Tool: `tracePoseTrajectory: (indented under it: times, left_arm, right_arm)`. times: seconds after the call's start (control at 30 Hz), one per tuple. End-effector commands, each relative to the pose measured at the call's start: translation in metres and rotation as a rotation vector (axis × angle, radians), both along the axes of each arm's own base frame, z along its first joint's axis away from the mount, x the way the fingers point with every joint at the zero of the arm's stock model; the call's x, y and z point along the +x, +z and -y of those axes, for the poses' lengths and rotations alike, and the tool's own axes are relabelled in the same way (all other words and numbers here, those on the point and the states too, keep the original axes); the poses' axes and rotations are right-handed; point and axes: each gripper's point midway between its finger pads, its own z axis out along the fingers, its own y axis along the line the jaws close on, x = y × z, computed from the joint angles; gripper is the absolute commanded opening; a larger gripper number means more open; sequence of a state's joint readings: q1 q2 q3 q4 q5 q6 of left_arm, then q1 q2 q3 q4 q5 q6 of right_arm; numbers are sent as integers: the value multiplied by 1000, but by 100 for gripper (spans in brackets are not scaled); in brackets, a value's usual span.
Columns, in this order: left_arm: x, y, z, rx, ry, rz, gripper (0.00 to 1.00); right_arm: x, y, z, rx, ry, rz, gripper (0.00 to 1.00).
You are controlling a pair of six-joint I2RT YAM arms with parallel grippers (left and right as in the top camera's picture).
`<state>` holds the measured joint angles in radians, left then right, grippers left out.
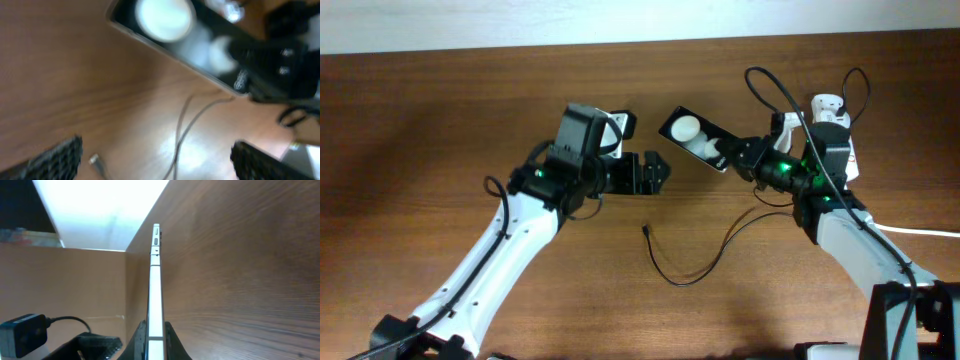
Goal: Plug charger to phone and switch on socket
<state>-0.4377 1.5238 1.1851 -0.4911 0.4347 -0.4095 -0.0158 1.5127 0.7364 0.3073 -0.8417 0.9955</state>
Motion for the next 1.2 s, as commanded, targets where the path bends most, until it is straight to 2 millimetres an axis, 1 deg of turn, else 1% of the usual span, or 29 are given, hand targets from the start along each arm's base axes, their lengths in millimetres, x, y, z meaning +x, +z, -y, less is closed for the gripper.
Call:
tracePoseTrajectory:
  times: [0.0,0.1,0.2,0.4,0.43,0.47,0.5,0.53,0.6,0.63,0.67,0.73,0.87,0.97,1.03,1.07,1.1,1.17]
  left_arm:
    - [-5,-3,17,-159,1,-55,98]
    - [5,0,19,-195,38,-38,99]
    - [18,-4,8,-167,155,-40,99]
    - [20,0,9,-180,158,-29,99]
    - [21,0,9,-213,202,-74,99]
    - [23,6,14,-265,210,-94,99]
    - [26,14,20,-305,181,-75,99]
    - [35,21,20,-369,177,-74,99]
    - [48,12,11,-408,222,-130,99]
    - [52,8,8,-432,212,-150,99]
    - [56,8,10,-463,201,-157,99]
    - [67,12,16,-512,203,-134,99]
    - [84,28,25,-615,208,-85,99]
    - [89,33,31,-658,202,-64,99]
    - [90,45,36,-686,191,-19,99]
    - [91,47,37,-691,192,-10,99]
    - [92,47,38,-698,215,-14,99]
    - [93,48,38,-705,223,-17,99]
  right_arm:
    - [-1,27,-24,87,6,1,4]
    - [4,27,-33,95,-42,-14,4]
    - [9,38,-42,129,-52,22,4]
    - [14,42,-42,137,-57,56,4]
    - [14,42,-42,137,-58,57,4]
    - [15,43,-41,136,-61,58,4]
    - [15,43,-42,136,-61,58,4]
    - [14,43,-42,137,-57,58,4]
    - [14,43,-42,138,-57,61,4]
    - [15,45,-42,139,-59,70,4]
    - [17,46,-40,137,-71,77,4]
    - [19,50,-39,143,-83,90,4]
    - [24,55,-39,195,-101,83,4]
    - [26,57,-46,237,-100,77,4]
    - [24,55,-56,246,-91,64,4]
    - [23,55,-60,246,-89,65,4]
    - [21,60,-70,249,-79,86,4]
    - [20,61,-75,248,-85,92,4]
